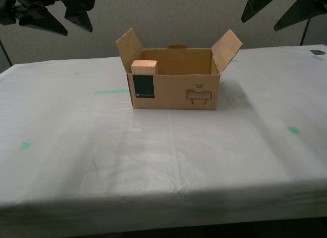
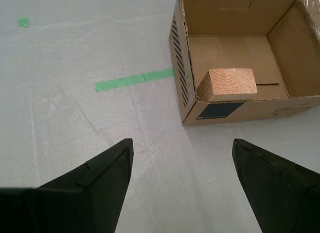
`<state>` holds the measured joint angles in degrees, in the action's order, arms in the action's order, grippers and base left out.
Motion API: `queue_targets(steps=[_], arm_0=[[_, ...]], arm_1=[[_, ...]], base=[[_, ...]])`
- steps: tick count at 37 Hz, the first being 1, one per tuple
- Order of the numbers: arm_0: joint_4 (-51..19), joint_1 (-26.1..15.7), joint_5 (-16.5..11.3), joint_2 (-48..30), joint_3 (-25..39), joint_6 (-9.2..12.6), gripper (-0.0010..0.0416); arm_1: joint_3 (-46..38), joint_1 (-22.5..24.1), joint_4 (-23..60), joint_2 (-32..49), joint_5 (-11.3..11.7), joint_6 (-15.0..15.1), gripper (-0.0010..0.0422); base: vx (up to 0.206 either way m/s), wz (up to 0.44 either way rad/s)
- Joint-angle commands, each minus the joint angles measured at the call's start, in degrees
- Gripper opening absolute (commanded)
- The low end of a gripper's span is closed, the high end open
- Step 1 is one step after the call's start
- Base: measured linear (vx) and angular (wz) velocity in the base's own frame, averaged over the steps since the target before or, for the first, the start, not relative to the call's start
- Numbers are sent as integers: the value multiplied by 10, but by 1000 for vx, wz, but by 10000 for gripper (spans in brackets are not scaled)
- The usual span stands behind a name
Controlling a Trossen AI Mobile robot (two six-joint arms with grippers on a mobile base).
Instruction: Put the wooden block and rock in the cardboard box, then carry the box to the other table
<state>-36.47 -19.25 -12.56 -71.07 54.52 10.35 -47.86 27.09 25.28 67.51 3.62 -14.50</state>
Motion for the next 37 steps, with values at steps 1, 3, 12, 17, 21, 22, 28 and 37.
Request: queue_targets(steps=[1, 3, 12, 17, 21, 22, 28, 37], arm_0=[[1, 0, 0, 0, 1, 2, 389], [0, 0, 1, 0, 1, 2, 390], [0, 0, 1, 0, 1, 2, 390], [1, 0, 1, 0, 1, 2, 390], [1, 0, 1, 0, 1, 2, 390], [1, 0, 1, 0, 1, 2, 389], [0, 0, 1, 0, 1, 2, 389], [0, 0, 1, 0, 1, 2, 389]], arm_1=[[0, 0, -1, 0, 3, 1, 268], [0, 0, -1, 0, 3, 1, 268], [0, 0, -1, 0, 3, 1, 268], [0, 0, -1, 0, 3, 1, 268], [0, 0, -1, 0, 3, 1, 268], [0, 0, -1, 0, 3, 1, 268], [0, 0, -1, 0, 3, 1, 268], [0, 0, -1, 0, 3, 1, 268]], base=[[0, 0], [0, 0], [0, 0], [0, 0], [0, 0], [0, 0], [0, 0], [0, 0]])
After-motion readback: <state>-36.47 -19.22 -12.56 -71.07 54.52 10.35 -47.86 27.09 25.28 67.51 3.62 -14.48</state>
